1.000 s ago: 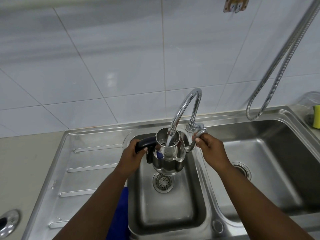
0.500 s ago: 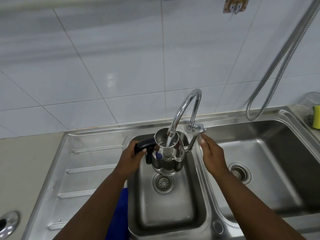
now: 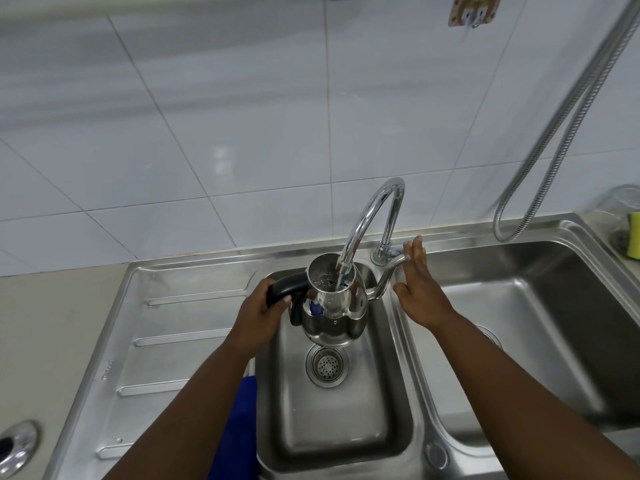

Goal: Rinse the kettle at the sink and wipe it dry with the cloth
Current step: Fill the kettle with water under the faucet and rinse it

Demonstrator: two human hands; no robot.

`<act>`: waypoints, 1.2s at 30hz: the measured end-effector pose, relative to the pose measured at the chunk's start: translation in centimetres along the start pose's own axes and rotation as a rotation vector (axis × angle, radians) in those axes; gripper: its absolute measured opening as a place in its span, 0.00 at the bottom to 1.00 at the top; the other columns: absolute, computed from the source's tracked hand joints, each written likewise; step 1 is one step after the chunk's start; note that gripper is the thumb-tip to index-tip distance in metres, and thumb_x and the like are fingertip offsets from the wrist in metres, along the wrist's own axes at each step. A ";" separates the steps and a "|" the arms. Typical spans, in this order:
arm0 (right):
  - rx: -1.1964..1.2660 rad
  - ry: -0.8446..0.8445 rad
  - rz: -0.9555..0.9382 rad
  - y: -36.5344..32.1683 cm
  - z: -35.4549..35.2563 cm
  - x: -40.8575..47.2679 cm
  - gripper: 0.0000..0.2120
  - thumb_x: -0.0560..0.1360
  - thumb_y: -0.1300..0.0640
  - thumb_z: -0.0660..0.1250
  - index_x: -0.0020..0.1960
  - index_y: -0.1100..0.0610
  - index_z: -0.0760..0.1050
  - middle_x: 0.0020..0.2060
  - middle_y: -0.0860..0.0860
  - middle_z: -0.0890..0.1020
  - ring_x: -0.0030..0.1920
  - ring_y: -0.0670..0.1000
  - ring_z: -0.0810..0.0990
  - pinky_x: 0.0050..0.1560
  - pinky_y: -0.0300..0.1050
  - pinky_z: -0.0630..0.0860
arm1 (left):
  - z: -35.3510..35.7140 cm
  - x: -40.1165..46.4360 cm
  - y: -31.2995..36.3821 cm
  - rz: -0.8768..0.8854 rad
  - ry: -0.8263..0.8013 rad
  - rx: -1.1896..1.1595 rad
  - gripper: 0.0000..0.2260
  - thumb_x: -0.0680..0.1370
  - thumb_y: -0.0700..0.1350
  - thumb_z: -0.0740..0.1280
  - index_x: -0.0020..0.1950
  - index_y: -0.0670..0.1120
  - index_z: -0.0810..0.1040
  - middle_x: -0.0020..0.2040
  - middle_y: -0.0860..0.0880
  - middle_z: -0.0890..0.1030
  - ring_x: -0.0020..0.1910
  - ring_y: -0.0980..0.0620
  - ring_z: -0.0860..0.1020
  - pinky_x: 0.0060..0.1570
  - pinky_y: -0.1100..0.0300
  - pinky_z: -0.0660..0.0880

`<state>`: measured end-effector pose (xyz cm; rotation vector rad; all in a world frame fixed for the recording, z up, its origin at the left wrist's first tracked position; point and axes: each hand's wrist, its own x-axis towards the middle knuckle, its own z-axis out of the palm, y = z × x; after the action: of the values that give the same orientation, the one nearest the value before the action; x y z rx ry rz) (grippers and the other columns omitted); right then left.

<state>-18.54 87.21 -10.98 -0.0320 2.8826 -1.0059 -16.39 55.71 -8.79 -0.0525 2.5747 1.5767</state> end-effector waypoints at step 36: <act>0.488 0.149 0.058 -10.3 2.7 -13.1 0.09 0.75 0.63 0.70 0.48 0.50 0.82 0.43 0.51 0.88 0.45 0.52 0.87 0.54 0.60 0.82 | -8.6 -9.7 -1.5 0.048 -0.094 -0.082 0.07 0.78 0.43 0.66 0.53 0.54 0.74 0.48 0.54 0.80 0.46 0.61 0.79 0.44 0.66 0.72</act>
<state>-5.38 78.06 -5.65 0.1638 2.6529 -1.7302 -7.32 47.10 -5.06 0.0743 2.4579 1.6583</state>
